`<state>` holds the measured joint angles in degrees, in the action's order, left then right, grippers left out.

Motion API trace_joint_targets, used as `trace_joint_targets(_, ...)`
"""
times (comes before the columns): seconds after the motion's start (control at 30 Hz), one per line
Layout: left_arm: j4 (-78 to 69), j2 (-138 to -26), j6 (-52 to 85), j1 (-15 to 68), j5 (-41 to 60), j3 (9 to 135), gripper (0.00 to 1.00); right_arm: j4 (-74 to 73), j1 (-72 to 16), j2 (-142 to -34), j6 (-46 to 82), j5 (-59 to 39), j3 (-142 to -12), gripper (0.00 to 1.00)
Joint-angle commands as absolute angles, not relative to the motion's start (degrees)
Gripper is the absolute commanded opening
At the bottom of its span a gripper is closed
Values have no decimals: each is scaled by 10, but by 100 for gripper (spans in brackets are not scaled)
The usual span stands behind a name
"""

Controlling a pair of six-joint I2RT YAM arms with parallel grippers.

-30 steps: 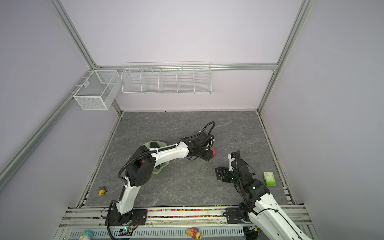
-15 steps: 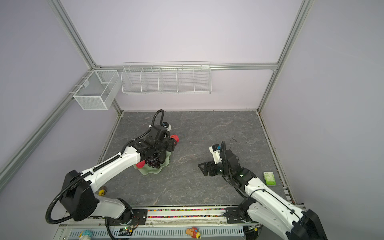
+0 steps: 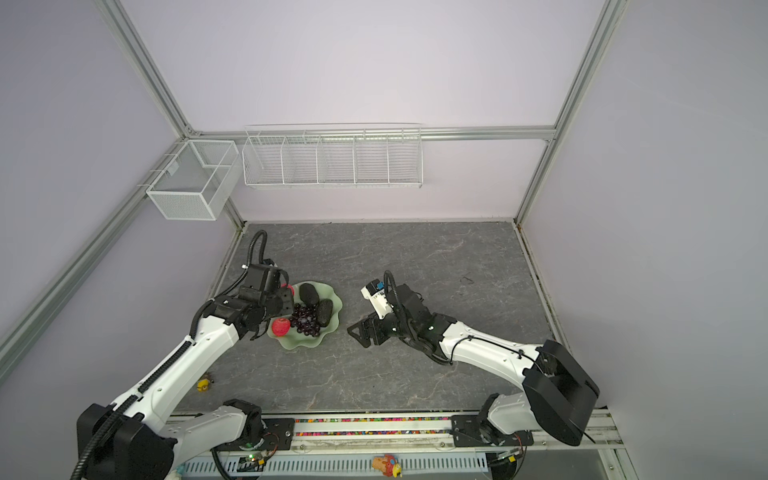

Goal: Place and organize the fake fruits in the fruit bowl
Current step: 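Lower the red apple into the bowl and open the left gripper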

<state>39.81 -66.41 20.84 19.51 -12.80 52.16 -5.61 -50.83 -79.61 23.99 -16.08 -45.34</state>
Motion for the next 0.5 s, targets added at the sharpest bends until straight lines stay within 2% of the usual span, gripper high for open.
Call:
trace_joint_targets(0.0,421,-696,196,172,-129,525,47,-81,-523,-811,244,-168,-468,89)
trace_joint_targets(0.47,404,-801,212,152,-120,548,48,-53,-531,-817,231,-157,-480,89)
